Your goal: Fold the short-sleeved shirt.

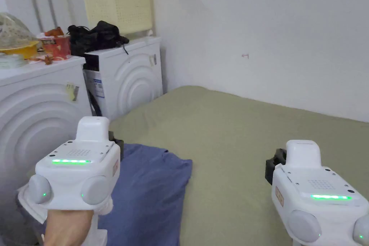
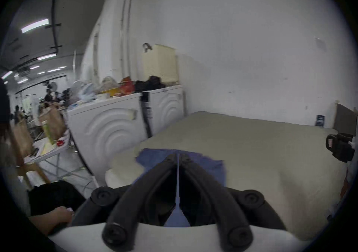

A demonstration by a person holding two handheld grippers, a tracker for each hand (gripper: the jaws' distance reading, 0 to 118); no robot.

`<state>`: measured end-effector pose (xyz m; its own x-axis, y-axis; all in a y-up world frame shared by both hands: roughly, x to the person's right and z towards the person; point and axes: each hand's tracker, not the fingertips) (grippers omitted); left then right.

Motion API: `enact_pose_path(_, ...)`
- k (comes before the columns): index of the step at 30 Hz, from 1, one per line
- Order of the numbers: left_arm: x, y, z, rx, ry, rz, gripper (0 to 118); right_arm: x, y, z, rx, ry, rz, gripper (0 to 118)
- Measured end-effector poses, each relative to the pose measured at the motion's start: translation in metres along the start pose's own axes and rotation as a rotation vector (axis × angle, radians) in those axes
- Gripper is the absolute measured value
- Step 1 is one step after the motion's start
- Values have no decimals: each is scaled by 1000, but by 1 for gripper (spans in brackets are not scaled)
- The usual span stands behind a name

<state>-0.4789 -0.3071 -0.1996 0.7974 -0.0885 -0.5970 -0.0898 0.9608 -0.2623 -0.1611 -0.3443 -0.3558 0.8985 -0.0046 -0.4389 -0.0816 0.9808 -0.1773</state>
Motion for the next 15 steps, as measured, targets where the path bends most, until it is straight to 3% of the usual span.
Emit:
enact_pose_path(8,-50,-10,-6,-37,94,22,3,-59,-5,-26,-30,137,25,7)
enact_pose_path(15,-39,-22,-52,-95,73,18,3,-61,-19,-43,-73,146,27,7)
